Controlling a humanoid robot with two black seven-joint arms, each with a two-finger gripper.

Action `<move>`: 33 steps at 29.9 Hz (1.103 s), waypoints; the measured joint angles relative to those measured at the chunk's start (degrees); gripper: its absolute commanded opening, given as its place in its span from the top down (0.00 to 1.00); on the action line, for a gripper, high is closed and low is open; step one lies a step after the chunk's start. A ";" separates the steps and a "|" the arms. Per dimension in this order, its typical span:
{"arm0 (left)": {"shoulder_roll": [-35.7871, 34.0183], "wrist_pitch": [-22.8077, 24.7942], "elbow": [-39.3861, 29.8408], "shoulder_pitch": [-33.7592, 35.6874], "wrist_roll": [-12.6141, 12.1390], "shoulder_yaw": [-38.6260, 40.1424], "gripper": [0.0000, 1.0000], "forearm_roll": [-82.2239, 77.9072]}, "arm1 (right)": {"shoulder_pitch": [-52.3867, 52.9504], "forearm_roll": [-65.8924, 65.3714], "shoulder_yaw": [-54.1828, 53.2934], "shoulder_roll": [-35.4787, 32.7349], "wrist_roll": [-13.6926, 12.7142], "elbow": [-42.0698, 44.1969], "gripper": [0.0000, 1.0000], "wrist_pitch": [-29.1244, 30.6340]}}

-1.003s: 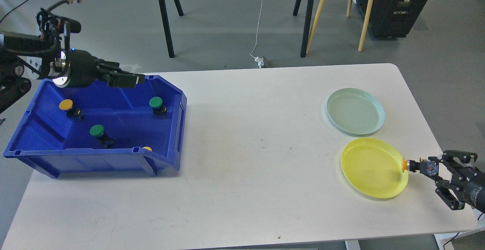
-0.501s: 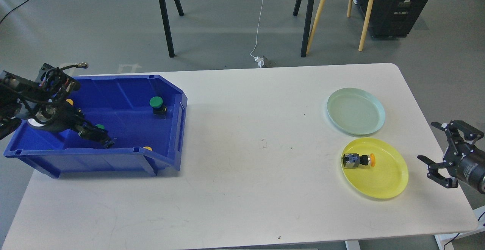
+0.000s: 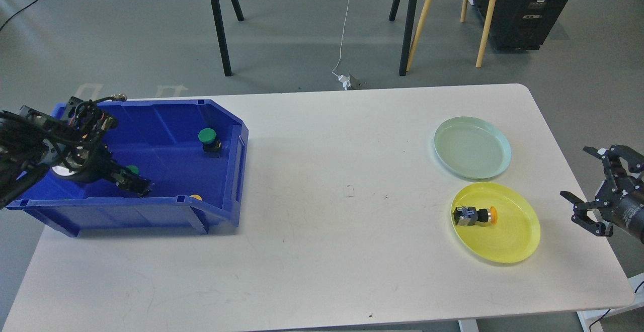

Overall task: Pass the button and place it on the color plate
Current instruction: 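Grasp a green-topped button in the bin with the left gripper, then lift the green-topped button and extend it toward the right gripper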

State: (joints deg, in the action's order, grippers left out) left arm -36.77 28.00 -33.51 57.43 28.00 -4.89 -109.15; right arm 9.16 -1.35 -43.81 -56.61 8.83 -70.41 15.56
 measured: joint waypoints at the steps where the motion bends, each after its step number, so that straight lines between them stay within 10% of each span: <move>1: 0.31 0.00 0.47 0.00 0.00 0.00 0.30 0.04 | -0.04 0.01 0.00 -0.06 0.02 -0.02 0.01 0.00; 5: 0.88 0.00 1.34 -0.10 0.00 -0.07 0.43 0.07 | -0.16 0.06 0.00 -0.07 0.06 -0.08 0.01 0.00; 9: 0.79 -1.21 1.43 -0.33 0.00 -0.20 0.94 -0.05 | -0.25 0.11 0.01 -0.06 0.12 -0.08 0.01 0.00; 21: -1.98 -1.12 -2.13 2.31 0.00 1.12 0.97 3.81 | -0.37 0.12 -0.06 0.08 0.33 -0.08 0.01 -0.09; 33: -14.39 0.01 -29.14 9.37 -0.01 19.45 0.96 32.03 | 2.10 0.02 -12.15 -0.99 -0.83 -2.77 0.00 9.85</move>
State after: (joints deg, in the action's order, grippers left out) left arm -51.16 28.01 -62.65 66.80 27.99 14.56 -77.11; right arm 11.26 -1.33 -55.96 -57.59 8.00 -73.18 25.41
